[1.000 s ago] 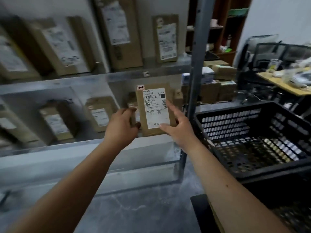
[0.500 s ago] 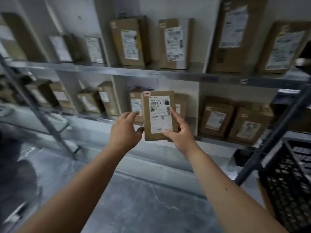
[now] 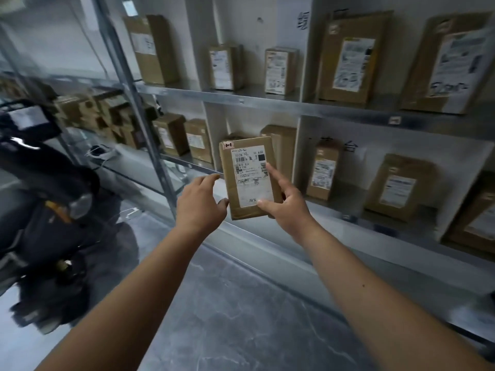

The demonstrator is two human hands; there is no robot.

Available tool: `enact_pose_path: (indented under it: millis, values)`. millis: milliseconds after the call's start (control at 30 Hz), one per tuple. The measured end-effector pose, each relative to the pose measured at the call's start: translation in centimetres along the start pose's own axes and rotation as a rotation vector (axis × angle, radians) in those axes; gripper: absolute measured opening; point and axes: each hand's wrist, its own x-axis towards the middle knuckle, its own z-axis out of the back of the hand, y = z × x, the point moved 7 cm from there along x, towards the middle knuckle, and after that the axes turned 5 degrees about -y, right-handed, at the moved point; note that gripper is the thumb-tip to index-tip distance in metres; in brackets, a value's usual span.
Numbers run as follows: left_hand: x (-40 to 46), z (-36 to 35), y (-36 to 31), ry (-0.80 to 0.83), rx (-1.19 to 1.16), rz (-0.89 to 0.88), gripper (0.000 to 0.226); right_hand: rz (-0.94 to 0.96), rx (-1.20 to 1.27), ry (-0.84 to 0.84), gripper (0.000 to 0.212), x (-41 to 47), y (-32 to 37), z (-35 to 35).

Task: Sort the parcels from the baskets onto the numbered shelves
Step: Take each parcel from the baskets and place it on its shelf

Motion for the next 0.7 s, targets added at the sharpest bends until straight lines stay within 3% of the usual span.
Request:
enact_pose_path:
  millis: [367, 700]
  values:
    - [8.3, 5.2, 10.9, -0.053, 0.041, 0.102, 0.069, 0.068, -0.004, 0.12, 0.085, 8.6, 2.7, -12.9]
    - [20.9, 7.4, 16.6, -0.111, 0.106, 0.017, 0.071, 0.095, 0.084, 0.176, 0.087, 20.5, 3.1, -20.5]
